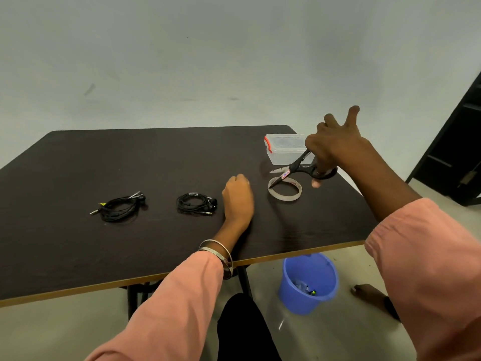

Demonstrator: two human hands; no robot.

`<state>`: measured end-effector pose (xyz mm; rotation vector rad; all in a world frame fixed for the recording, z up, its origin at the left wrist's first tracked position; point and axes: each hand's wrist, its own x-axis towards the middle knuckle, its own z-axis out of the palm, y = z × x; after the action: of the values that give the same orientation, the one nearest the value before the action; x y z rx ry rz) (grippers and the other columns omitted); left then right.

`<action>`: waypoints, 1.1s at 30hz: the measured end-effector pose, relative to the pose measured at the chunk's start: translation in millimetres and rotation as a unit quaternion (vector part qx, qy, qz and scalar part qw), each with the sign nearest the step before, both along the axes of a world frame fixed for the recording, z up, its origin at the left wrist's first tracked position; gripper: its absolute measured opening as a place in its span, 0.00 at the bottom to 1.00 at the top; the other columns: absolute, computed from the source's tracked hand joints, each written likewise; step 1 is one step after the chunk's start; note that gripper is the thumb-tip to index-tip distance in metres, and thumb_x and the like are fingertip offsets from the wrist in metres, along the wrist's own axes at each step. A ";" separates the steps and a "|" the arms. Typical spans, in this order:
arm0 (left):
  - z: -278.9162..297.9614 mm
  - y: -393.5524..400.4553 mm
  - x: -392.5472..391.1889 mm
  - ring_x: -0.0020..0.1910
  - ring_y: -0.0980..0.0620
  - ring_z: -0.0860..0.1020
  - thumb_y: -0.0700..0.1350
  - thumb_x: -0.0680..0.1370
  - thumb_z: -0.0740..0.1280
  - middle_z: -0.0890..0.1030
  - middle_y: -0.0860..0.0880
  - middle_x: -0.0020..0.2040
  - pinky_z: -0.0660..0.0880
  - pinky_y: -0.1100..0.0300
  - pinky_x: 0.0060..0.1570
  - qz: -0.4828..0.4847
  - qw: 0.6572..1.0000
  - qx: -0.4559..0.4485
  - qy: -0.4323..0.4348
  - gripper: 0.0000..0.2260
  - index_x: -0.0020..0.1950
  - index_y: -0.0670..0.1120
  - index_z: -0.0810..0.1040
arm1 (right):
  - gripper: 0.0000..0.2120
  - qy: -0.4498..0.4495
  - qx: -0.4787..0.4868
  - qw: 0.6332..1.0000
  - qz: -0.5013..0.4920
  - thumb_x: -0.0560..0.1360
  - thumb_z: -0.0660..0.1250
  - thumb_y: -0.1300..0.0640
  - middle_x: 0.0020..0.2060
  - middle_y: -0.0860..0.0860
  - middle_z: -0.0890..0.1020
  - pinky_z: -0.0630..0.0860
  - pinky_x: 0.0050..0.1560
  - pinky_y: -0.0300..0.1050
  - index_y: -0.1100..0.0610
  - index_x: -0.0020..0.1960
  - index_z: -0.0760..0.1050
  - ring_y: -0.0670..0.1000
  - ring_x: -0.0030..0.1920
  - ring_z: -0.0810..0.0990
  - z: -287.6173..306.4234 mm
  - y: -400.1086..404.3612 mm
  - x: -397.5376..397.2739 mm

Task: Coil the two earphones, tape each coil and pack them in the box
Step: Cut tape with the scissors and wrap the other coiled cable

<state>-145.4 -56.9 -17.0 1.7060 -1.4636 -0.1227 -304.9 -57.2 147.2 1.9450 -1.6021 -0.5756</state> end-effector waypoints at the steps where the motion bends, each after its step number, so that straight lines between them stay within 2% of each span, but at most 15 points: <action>1: 1.0 0.7 -0.1 0.46 0.44 0.78 0.39 0.81 0.57 0.79 0.41 0.48 0.66 0.59 0.40 0.003 1.000 0.004 0.003 0.10 0.49 0.38 0.78 | 0.24 -0.012 0.005 1.000 -0.005 0.68 0.73 0.41 0.60 0.57 0.73 0.51 0.65 0.74 0.53 0.56 0.73 0.58 0.69 0.61 -0.5 -0.7 -4.8; 4: 2.3 1.1 -0.1 0.48 0.43 0.78 0.41 0.81 0.59 0.80 0.41 0.50 0.68 0.58 0.42 -0.003 1.000 0.006 0.010 0.10 0.51 0.38 0.78 | 0.30 -0.078 0.024 0.996 -0.032 0.65 0.73 0.35 0.58 0.57 0.74 0.52 0.65 0.73 0.55 0.55 0.72 0.58 0.68 0.61 -1.0 -1.3 -20.0; 6: 2.4 0.8 0.7 0.47 0.44 0.79 0.41 0.81 0.59 0.80 0.41 0.49 0.71 0.56 0.44 -0.004 1.000 0.002 0.020 0.09 0.51 0.39 0.78 | 0.32 -0.166 0.038 0.983 -0.071 0.63 0.73 0.34 0.53 0.57 0.73 0.53 0.65 0.71 0.57 0.52 0.70 0.59 0.67 0.61 -1.8 0.1 -30.9; 10: 0.9 -2.6 3.4 0.46 0.47 0.80 0.40 0.80 0.61 0.82 0.44 0.46 0.76 0.55 0.46 -0.026 0.995 0.006 0.091 0.07 0.48 0.41 0.78 | 0.34 -0.387 0.054 0.902 -0.183 0.56 0.75 0.31 0.49 0.57 0.74 0.59 0.66 0.66 0.57 0.42 0.65 0.63 0.63 0.69 -17.0 9.3 -53.9; 13: -0.7 -1.9 4.6 0.43 0.48 0.81 0.37 0.79 0.61 0.82 0.45 0.45 0.80 0.52 0.47 -0.067 0.984 -0.004 0.168 0.07 0.49 0.42 0.79 | 0.30 -0.474 -0.021 0.842 -0.256 0.63 0.76 0.39 0.59 0.59 0.74 0.61 0.65 0.60 0.57 0.48 0.65 0.64 0.65 0.67 -48.7 25.5 -59.0; 14: -1.2 -0.6 4.6 0.41 0.49 0.81 0.36 0.79 0.60 0.82 0.45 0.44 0.81 0.53 0.45 -0.081 0.978 -0.007 0.191 0.08 0.49 0.43 0.79 | 0.26 -0.486 -0.048 0.828 -0.276 0.66 0.75 0.43 0.61 0.59 0.73 0.60 0.64 0.60 0.56 0.50 0.66 0.64 0.66 0.66 -60.5 32.2 -58.3; 16: 0.4 4.9 4.5 0.35 0.52 0.81 0.35 0.79 0.60 0.82 0.45 0.44 0.80 0.62 0.38 -0.098 0.969 -0.009 0.228 0.09 0.49 0.42 0.79 | 0.20 -0.502 -0.067 0.808 -0.301 0.69 0.73 0.49 0.60 0.59 0.73 0.62 0.63 0.59 0.57 0.53 0.69 0.65 0.66 0.65 -84.1 39.8 -55.0; 18: 3.3 11.4 5.0 0.32 0.55 0.79 0.35 0.80 0.60 0.82 0.45 0.44 0.77 0.67 0.32 -0.104 0.958 -0.012 0.266 0.09 0.49 0.42 0.80 | 0.18 -0.506 -0.053 0.804 -0.308 0.70 0.73 0.50 0.57 0.59 0.75 0.66 0.61 0.59 0.57 0.53 0.71 0.65 0.64 0.67 -103.3 41.4 -52.9; 22: 4.7 20.5 10.2 0.33 0.54 0.80 0.35 0.80 0.60 0.81 0.46 0.45 0.79 0.62 0.34 -0.111 0.932 -0.007 0.345 0.09 0.48 0.43 0.79 | 0.21 -0.497 -0.027 0.815 -0.297 0.68 0.75 0.49 0.54 0.60 0.78 0.73 0.58 0.59 0.59 0.51 0.70 0.64 0.56 0.75 -111.2 39.7 -47.0; 26: 11.2 30.4 14.6 0.34 0.52 0.80 0.35 0.80 0.60 0.81 0.45 0.47 0.78 0.61 0.34 -0.131 0.899 0.007 0.418 0.09 0.49 0.44 0.79 | 0.21 -0.455 -0.063 0.851 -0.254 0.71 0.73 0.49 0.53 0.59 0.77 0.70 0.61 0.60 0.58 0.56 0.71 0.63 0.57 0.76 -93.9 50.8 -31.1; 27: 14.2 33.4 16.1 0.34 0.52 0.79 0.35 0.80 0.60 0.81 0.45 0.46 0.78 0.62 0.34 -0.135 0.891 0.008 0.433 0.09 0.50 0.44 0.79 | 0.19 -0.464 -0.079 0.853 -0.223 0.72 0.72 0.48 0.50 0.57 0.77 0.70 0.61 0.59 0.59 0.55 0.73 0.61 0.56 0.76 -89.4 53.2 -23.1; 28: 17.5 36.7 17.8 0.34 0.52 0.79 0.34 0.80 0.60 0.81 0.45 0.46 0.78 0.62 0.34 -0.140 0.884 0.009 0.446 0.09 0.50 0.44 0.79 | 0.17 -0.506 -0.083 0.840 -0.180 0.73 0.71 0.47 0.46 0.55 0.78 0.71 0.60 0.57 0.59 0.52 0.75 0.59 0.53 0.78 -86.7 54.4 -13.0; 29: 20.8 39.6 20.5 0.34 0.53 0.79 0.34 0.80 0.60 0.81 0.46 0.46 0.78 0.63 0.34 -0.144 0.878 0.008 0.457 0.09 0.50 0.43 0.79 | 0.15 -0.584 -0.073 0.799 -0.123 0.73 0.71 0.47 0.42 0.54 0.80 0.74 0.57 0.55 0.59 0.49 0.79 0.56 0.49 0.79 -85.7 54.7 -1.3; 31: 26.4 44.8 27.5 0.34 0.53 0.78 0.34 0.79 0.61 0.80 0.47 0.45 0.77 0.62 0.34 -0.152 0.868 0.002 0.473 0.09 0.50 0.43 0.79 | 0.12 -0.750 0.001 0.661 -0.040 0.72 0.72 0.48 0.37 0.53 0.83 0.77 0.47 0.48 0.58 0.44 0.83 0.51 0.41 0.81 -85.6 58.7 28.6; 33: 31.3 50.1 38.2 0.35 0.54 0.78 0.35 0.79 0.62 0.81 0.47 0.46 0.77 0.62 0.35 -0.154 0.869 -0.007 0.471 0.08 0.52 0.43 0.80 | 0.13 -0.835 0.092 0.541 -0.034 0.73 0.71 0.48 0.37 0.54 0.84 0.76 0.40 0.44 0.58 0.43 0.83 0.50 0.38 0.80 -86.4 61.5 60.4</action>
<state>-107.2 -6.8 14.3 1.0854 -0.9388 -0.9709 -244.5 4.3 60.8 2.5484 -2.4691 1.8789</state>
